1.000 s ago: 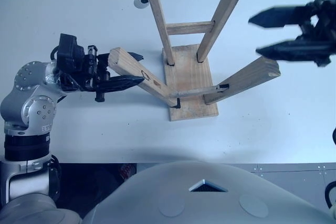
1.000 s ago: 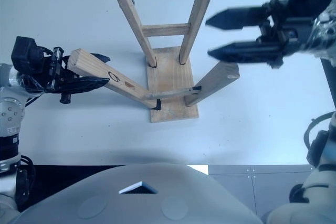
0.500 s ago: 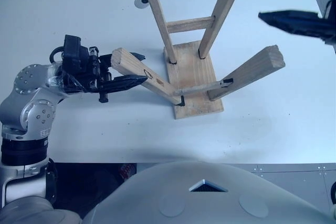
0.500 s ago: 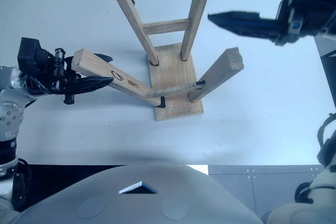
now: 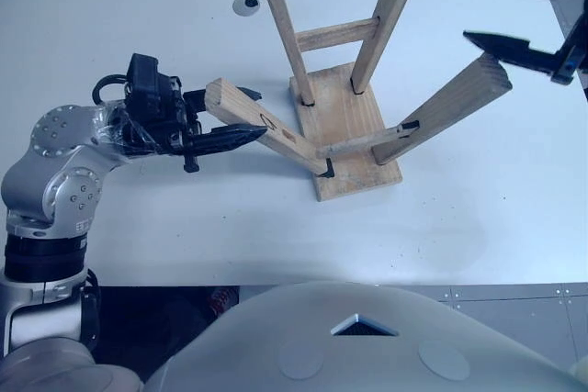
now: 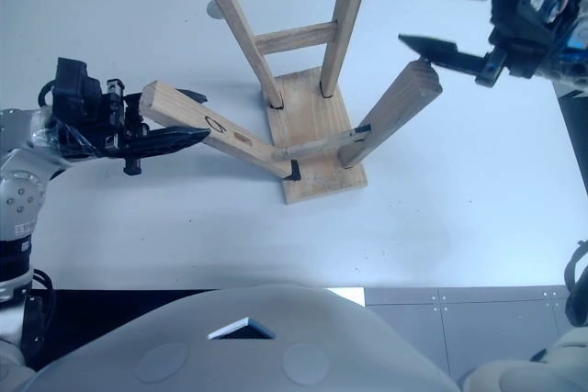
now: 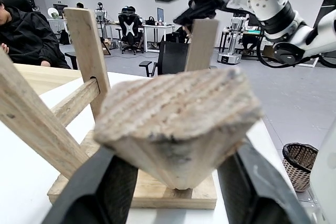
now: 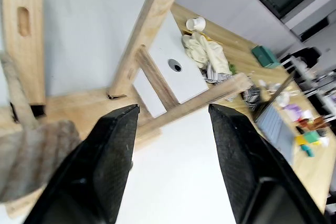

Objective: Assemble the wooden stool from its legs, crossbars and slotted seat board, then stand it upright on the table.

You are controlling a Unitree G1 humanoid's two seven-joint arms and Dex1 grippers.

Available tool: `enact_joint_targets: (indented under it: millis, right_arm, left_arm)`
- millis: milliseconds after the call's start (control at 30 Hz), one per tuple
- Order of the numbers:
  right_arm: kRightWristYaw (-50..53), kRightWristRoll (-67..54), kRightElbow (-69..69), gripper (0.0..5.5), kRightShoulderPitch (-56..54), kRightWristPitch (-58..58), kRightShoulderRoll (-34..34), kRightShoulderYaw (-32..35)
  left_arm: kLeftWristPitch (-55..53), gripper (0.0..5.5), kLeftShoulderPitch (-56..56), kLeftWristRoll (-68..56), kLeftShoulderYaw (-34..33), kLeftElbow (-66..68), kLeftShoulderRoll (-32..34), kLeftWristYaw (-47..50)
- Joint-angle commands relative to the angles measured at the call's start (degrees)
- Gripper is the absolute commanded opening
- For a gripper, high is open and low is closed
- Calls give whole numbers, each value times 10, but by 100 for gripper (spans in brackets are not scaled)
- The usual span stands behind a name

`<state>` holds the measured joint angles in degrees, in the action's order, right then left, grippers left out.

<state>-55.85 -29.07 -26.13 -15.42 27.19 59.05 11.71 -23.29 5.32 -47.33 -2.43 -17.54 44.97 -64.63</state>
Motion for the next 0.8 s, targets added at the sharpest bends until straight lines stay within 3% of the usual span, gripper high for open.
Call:
enact_joint_targets:
  millis: [33,367,800]
  right_arm:
    - [8,-22,0,245,40,30,-32,-23]
    - [51,37,7,245,69,26,-69,-107]
    - [69,52,2,245,68,46,-88,-141]
  left_arm:
    - [-9,201,32,67,34,2,20,-7]
    - [3,201,79,116,70,17,50,-61]
    - [26,201,123,136,92,76,36,-80]
